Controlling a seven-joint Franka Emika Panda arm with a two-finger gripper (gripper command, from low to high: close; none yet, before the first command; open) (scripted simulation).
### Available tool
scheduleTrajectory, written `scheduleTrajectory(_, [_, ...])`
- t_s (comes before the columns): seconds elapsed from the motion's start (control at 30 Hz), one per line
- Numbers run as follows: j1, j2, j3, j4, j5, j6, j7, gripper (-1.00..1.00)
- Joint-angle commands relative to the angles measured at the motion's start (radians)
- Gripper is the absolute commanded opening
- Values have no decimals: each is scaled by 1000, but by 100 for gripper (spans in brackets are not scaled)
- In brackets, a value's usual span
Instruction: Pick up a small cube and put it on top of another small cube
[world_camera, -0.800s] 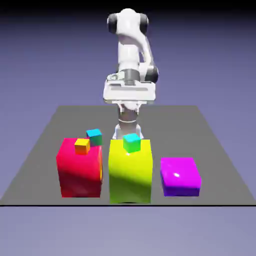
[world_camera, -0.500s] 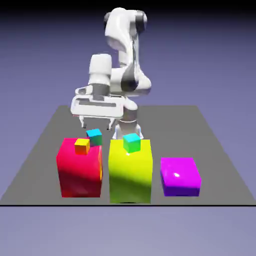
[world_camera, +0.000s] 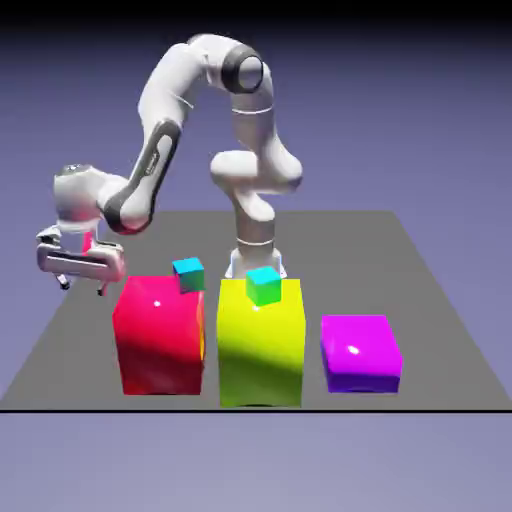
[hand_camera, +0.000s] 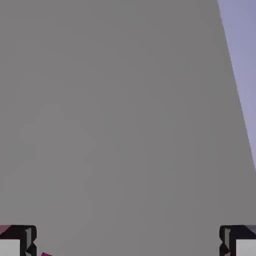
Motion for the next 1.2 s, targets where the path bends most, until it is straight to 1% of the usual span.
scheduleTrajectory(0.0, [-14,18,-9,-22,-12,-4,40,0])
scheduleTrajectory(0.2, [21,-130,100,-180,-39,92,301,0])
scheduleTrajectory(0.27, [23,-140,107,-190,-41,98,317,0])
scheduleTrajectory(0.5, [-159,82,340,-155,192,273,148,0])
scheduleTrajectory(0.53, [-159,82,340,-155,192,273,148,-100])
scheduleTrajectory(0.57, [-159,82,340,-155,192,273,148,-100])
scheduleTrajectory(0.77, [11,-124,123,-188,-25,111,305,-100])
scheduleTrajectory(0.8, [10,-148,102,-184,-65,108,297,-100])
scheduleTrajectory(1.03, [132,-396,113,-56,-339,-113,26,-100])
scheduleTrajectory(1.17, [257,-520,137,0,-418,-285,-68,-100])
